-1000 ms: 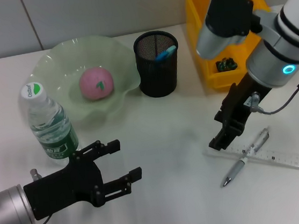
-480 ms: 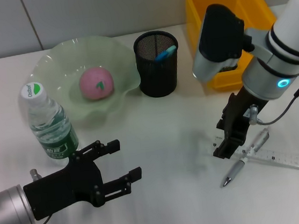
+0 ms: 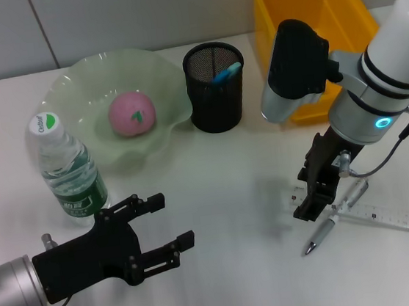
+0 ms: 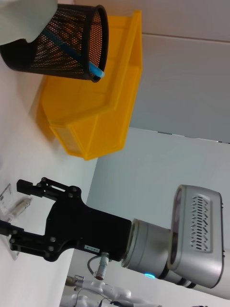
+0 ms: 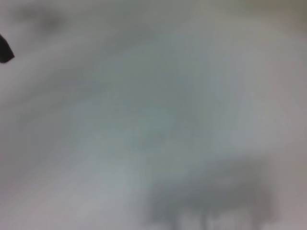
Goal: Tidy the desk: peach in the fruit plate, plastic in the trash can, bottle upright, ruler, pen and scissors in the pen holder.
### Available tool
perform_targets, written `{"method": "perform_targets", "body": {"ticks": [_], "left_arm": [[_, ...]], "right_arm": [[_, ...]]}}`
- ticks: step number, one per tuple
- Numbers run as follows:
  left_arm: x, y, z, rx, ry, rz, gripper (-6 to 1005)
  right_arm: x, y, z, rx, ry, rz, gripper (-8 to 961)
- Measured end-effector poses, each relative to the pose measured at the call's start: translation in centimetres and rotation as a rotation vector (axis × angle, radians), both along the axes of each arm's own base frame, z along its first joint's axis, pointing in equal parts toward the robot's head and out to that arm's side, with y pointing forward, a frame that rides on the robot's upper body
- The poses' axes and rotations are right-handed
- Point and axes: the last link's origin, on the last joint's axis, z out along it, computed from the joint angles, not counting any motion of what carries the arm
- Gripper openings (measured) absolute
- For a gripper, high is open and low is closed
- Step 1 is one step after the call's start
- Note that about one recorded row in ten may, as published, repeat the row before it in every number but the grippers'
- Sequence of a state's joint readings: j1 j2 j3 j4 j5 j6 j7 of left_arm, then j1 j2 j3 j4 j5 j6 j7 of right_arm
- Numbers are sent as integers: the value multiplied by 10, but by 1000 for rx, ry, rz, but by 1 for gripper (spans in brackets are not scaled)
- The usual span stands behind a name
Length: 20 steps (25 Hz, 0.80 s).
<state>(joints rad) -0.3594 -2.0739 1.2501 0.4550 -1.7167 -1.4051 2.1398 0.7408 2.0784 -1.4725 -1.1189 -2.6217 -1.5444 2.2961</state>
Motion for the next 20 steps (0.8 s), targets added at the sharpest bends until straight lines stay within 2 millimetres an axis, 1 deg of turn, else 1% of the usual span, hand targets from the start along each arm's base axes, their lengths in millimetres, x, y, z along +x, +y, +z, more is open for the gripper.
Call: {"method": "perform_targets", "body": {"ticks": [20], "left_arm": [[3, 1, 0, 8, -15, 2, 809]], "right_arm": [[5, 1, -8, 8, -4, 8, 697]]}}
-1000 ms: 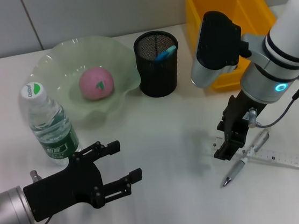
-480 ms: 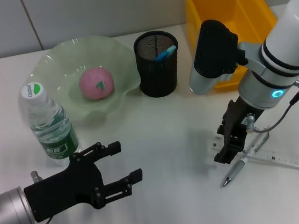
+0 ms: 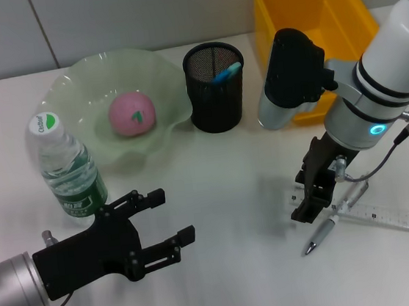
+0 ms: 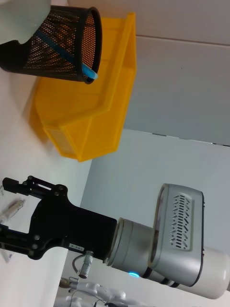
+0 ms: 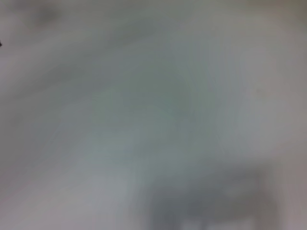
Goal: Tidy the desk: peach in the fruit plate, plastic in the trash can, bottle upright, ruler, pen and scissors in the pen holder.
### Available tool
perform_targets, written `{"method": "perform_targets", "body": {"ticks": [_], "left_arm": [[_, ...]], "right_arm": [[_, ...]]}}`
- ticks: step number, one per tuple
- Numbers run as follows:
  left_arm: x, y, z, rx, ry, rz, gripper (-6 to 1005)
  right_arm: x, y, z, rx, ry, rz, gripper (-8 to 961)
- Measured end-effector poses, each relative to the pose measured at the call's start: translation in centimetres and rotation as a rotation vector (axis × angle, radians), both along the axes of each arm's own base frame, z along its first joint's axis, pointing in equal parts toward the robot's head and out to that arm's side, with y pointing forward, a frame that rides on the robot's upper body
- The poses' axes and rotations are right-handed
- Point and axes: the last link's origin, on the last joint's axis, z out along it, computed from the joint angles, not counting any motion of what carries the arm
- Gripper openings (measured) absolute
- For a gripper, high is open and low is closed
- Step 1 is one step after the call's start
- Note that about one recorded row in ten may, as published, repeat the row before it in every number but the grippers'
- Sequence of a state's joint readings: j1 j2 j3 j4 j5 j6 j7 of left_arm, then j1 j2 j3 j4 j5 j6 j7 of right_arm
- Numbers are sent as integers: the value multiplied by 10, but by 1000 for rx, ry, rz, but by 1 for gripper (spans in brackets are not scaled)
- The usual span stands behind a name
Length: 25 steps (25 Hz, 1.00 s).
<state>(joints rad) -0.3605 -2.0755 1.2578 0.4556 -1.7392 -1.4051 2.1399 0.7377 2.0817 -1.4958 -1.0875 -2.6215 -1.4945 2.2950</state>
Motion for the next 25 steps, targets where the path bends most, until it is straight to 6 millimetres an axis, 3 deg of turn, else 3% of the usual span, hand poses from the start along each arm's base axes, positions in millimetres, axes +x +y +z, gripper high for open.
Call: {"method": "perform_targets", "body": {"ticks": [3, 5, 17, 21, 25], "left_arm": [[0, 0, 0, 0, 0, 0, 809], [0, 0, 0, 1, 0, 0, 809], [0, -1, 0, 1, -1, 1, 809], [0, 0, 0, 5, -4, 2, 809], [0, 0, 0, 5, -3, 0, 809]], "right_arm": [[2, 0, -3, 0, -5, 1, 695], [3, 0, -4, 0, -7, 0, 613], [2, 3, -3, 8, -6, 0, 402], [-9, 5, 7, 26, 17, 9, 386], [-29, 12, 33, 91, 118, 6, 382]]}}
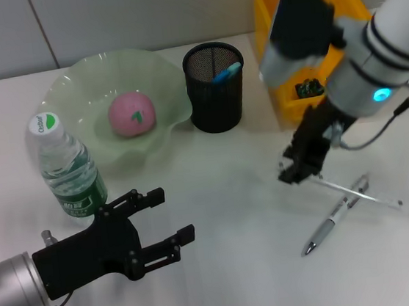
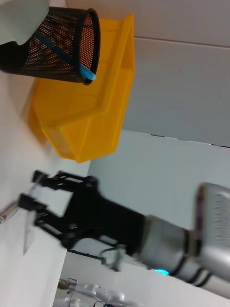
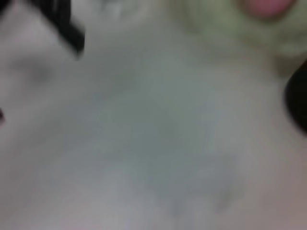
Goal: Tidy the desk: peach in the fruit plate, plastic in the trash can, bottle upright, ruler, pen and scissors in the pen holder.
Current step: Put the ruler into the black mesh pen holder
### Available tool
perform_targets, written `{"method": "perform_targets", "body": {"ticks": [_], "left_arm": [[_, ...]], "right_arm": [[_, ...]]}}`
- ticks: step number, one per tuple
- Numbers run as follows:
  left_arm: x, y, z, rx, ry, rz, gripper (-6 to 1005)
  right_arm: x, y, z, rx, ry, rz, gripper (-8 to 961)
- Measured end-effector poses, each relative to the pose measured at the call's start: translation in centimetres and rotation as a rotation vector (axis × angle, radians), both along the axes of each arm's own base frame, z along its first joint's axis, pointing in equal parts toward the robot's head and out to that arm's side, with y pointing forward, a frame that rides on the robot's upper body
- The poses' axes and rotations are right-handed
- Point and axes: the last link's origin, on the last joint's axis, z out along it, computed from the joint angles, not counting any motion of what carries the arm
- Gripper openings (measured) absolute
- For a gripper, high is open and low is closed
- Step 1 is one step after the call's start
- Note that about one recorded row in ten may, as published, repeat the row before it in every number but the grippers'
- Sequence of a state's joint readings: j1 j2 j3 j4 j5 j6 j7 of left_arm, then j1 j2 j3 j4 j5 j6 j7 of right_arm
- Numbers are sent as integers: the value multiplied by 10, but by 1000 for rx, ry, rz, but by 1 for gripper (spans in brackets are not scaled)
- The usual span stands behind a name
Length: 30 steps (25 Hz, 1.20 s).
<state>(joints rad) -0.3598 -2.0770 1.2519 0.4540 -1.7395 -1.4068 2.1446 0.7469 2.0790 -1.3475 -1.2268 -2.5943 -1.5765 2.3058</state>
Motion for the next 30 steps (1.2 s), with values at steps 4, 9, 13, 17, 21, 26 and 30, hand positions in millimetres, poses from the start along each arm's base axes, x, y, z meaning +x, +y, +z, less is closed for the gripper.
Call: {"method": "perform_targets", "body": {"ticks": [4, 9, 13, 17, 21, 26, 30], "left_arm": [[1, 1, 0, -1, 0, -3, 808], [2, 2, 0, -1, 0, -4, 808], [3, 2, 0, -2, -1, -9, 808], [2, 2, 0, 0, -1, -9, 808], [2, 2, 1, 1, 0, -9, 808], [2, 3, 0, 4, 7, -11, 808], [2, 4, 0, 5, 6, -12, 808]], "right_arm": [[-14, 4, 15, 38, 76, 12, 382], [-30, 11, 37, 118, 214, 26, 382], [-49, 21, 54, 198, 422, 55, 382], [-58, 27, 62, 259, 527, 95, 381], [-66, 36, 69, 354, 622, 143, 381], [-63, 56, 69, 481, 727, 160, 381], [-58, 76, 63, 572, 813, 157, 381]]}}
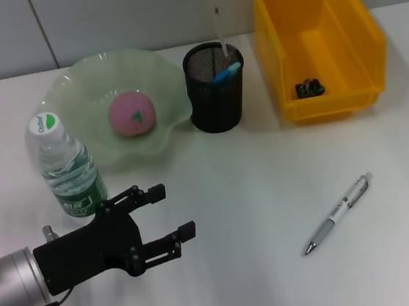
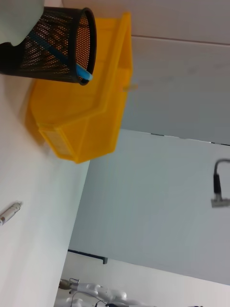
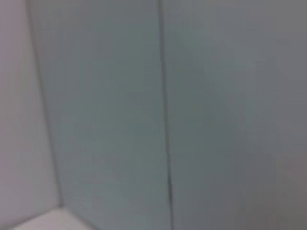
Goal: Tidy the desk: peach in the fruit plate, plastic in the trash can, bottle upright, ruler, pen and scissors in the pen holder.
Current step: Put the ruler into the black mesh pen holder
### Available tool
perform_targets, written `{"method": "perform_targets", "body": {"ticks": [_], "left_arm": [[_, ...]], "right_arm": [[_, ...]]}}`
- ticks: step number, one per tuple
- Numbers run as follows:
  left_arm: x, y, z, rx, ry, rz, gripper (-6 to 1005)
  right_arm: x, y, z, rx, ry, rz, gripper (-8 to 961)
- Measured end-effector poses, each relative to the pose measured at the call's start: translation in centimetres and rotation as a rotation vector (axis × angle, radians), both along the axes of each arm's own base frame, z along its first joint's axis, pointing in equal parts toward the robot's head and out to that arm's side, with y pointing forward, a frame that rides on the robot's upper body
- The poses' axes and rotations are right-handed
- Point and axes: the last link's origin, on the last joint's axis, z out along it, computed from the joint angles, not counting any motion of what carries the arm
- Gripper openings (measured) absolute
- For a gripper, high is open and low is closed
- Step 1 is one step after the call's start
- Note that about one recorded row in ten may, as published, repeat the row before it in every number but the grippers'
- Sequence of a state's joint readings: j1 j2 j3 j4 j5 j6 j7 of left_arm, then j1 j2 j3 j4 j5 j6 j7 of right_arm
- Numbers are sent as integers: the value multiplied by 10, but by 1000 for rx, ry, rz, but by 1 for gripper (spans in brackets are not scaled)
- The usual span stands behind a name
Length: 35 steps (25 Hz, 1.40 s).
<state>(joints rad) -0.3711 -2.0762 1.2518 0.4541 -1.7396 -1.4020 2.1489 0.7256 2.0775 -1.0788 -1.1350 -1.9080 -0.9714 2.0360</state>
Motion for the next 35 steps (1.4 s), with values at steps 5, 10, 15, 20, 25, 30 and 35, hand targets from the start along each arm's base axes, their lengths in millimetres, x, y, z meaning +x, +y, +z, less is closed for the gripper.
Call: {"method": "perform_targets", "body": {"ticks": [5, 10, 15, 20, 25, 30, 35], "left_arm": [[1, 1, 0, 0, -2, -4, 809], [3, 1, -1, -3, -2, -11, 809], [3, 1, 0, -3, -4, -12, 809], [3, 1, 0, -6, -3, -15, 809], [4, 2, -1, -8, -1, -18, 809], [4, 2, -1, -8, -1, -18, 809], [4, 1, -1, -10, -2, -20, 808]], "right_arm": [[-1, 13, -12, 27, 14, 4, 381], [-1, 24, -27, 25, 1, -25, 382], [3, 29, -38, 24, -14, -48, 382], [9, 34, -54, 24, -26, -74, 381], [13, 32, -68, 30, -3, -56, 382], [19, 31, -74, 37, -17, -69, 381], [29, 31, -79, 42, -38, -98, 382]]}}
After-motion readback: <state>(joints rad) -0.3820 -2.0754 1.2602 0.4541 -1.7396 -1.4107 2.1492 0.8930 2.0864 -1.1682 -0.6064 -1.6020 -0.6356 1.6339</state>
